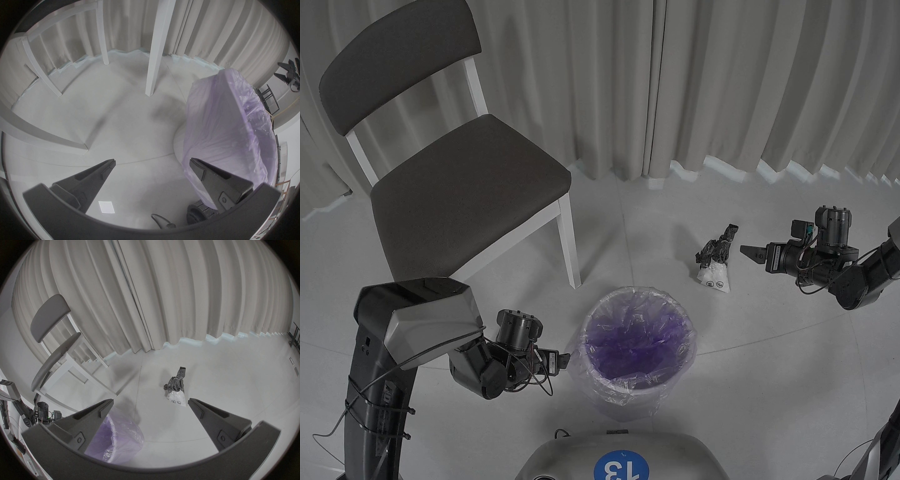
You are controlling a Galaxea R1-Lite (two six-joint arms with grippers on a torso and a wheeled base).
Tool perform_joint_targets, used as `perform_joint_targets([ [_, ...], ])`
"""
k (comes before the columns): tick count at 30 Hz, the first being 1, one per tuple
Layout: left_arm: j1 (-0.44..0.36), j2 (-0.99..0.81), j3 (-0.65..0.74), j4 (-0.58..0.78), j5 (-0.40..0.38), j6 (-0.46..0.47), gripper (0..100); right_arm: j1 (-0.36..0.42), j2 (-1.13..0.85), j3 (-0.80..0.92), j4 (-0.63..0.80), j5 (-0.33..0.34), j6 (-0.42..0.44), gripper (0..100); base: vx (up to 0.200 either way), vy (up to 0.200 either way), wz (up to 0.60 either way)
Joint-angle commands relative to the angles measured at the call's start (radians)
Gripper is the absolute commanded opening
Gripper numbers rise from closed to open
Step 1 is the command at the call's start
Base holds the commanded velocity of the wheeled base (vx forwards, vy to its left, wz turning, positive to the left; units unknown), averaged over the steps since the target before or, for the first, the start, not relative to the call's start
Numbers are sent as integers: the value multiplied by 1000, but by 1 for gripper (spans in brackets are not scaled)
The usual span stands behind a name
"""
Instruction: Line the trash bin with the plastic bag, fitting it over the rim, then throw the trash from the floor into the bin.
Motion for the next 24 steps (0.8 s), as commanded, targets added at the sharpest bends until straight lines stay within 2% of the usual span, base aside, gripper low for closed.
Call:
perform_joint_targets([
  [1, -15, 9, 3, 5, -1, -1, 100, -2, -4, 1, 0, 0, 0, 100, 0, 0, 0],
  [5, -17, 28, -33, 26, -35, 2, 100, -2, -1, 1, 0, 0, 0, 100, 0, 0, 0],
  [12, -8, 66, -267, 266, -44, 6, 100, -5, 2, -3, 0, 2, 0, 100, 0, 0, 0],
  [14, -6, 87, -327, 284, -40, 1, 100, -5, 2, -4, 0, 2, 0, 100, 0, 0, 0],
  [18, -6, 77, -344, 283, -7, -1, 100, -6, 1, -3, 0, 2, 0, 100, 0, 0, 0],
  [24, 15, -54, -263, 279, -10, -7, 100, -11, 1, -4, 0, 5, 0, 100, 0, 0, 0],
])
